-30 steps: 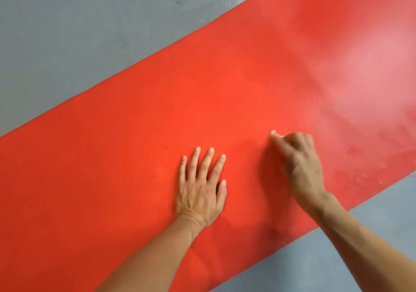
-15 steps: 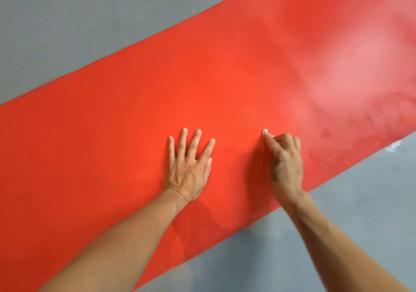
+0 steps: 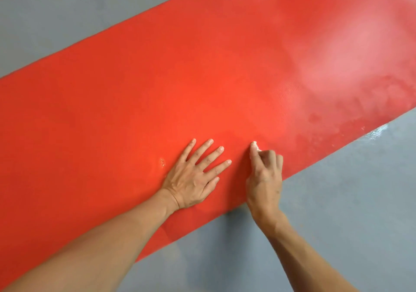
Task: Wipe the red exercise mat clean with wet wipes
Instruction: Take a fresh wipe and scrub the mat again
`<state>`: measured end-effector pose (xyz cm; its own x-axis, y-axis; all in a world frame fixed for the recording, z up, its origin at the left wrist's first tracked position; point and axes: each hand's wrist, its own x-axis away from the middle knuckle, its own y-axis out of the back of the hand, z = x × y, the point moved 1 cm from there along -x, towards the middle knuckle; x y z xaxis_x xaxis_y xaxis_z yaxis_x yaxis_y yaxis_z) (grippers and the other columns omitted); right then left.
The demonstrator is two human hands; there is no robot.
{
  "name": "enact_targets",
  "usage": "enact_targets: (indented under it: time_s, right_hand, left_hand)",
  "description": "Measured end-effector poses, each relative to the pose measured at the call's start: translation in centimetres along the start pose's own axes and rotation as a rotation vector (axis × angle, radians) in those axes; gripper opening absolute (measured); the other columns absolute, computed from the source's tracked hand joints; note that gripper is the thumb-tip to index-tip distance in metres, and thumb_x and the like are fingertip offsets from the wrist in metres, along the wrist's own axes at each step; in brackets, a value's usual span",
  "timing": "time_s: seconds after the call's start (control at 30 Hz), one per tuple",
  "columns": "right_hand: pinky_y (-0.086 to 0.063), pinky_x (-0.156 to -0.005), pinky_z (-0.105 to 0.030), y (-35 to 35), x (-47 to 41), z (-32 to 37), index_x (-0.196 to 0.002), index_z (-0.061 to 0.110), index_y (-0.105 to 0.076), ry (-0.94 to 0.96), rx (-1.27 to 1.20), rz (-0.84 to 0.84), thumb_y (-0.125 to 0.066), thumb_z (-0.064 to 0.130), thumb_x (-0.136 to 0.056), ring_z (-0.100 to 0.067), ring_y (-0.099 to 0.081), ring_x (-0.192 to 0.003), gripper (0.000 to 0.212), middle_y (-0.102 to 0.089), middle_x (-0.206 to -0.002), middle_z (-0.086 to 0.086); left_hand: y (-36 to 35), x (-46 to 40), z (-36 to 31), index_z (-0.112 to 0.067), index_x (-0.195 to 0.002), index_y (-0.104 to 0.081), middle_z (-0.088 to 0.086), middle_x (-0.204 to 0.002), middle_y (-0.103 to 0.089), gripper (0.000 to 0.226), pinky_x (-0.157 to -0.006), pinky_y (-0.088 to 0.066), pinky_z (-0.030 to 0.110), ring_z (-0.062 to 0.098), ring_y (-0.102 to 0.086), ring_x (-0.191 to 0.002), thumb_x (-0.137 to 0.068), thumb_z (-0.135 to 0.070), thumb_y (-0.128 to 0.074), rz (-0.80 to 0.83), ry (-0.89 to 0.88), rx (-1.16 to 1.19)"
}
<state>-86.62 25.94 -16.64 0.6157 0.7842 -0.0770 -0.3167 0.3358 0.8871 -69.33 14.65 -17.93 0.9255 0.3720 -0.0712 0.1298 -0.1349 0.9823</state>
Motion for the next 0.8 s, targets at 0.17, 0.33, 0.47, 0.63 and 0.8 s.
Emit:
enact_targets:
  time_s: [0.17,0.33,0.47,0.63,0.8]
  right_hand:
    - [-0.053,-0.074,-0.041,1.7,0.7,-2.0,-0.142,0.006,-0.059,0.374,0.035,0.142,-0.043,-0.003,-0.089,-0.029,-0.049,-0.088,0.056,-0.059,-0.103,-0.008]
    - [-0.049,-0.081,-0.046,2.0,-1.0,-4.3,-0.143,0.005,-0.058,-0.131,0.009,-0.039,-0.045,-0.019,-0.075,-0.032,-0.043,-0.096,0.073,-0.055,-0.104,-0.013]
    - [-0.05,-0.082,-0.041,1.0,5.1,-0.9,-0.144,-0.005,-0.052,0.231,-0.048,0.111,-0.042,0.0,-0.095,-0.031,-0.049,-0.089,0.05,-0.056,-0.104,-0.013]
    - [-0.053,-0.076,-0.041,2.7,1.3,-5.3,-0.142,0.008,-0.06,0.279,0.001,0.07,-0.048,-0.003,-0.089,-0.03,-0.051,-0.092,0.055,-0.057,-0.105,-0.009]
    - [-0.045,-0.08,-0.041,0.9,1.5,-3.4,-0.137,0.001,-0.062,-0.064,-0.082,-0.081,-0.046,-0.013,-0.085,-0.03,-0.045,-0.091,0.056,-0.055,-0.1,-0.013]
  left_hand:
    - [0.2,-0.2,0.2,-0.035,-0.156,-0.047,0.002,-0.167,-0.038,0.053,-0.123,-0.023,0.062,0.031,-0.024,-0.158,-0.103,-0.042,-0.051,0.037,0.039,0.007]
    - [0.1,-0.1,0.0,-0.035,-0.156,-0.047,0.002,-0.166,-0.038,0.054,-0.124,-0.023,0.062,0.031,-0.024,-0.158,-0.102,-0.042,-0.05,0.043,0.043,0.006]
    - [0.2,-0.2,-0.1,-0.034,-0.156,-0.047,0.002,-0.166,-0.038,0.056,-0.124,-0.024,0.062,0.031,-0.025,-0.158,-0.101,-0.042,-0.051,0.037,0.048,-0.011]
    - [0.2,-0.4,-0.3,-0.035,-0.156,-0.046,0.002,-0.165,-0.039,0.057,-0.124,-0.024,0.061,0.03,-0.025,-0.158,-0.1,-0.041,-0.052,0.045,0.057,-0.017]
    - [0.1,-0.2,-0.3,-0.035,-0.156,-0.046,0.002,-0.165,-0.039,0.058,-0.124,-0.024,0.061,0.03,-0.025,-0.158,-0.099,-0.042,-0.053,0.059,0.053,-0.023]
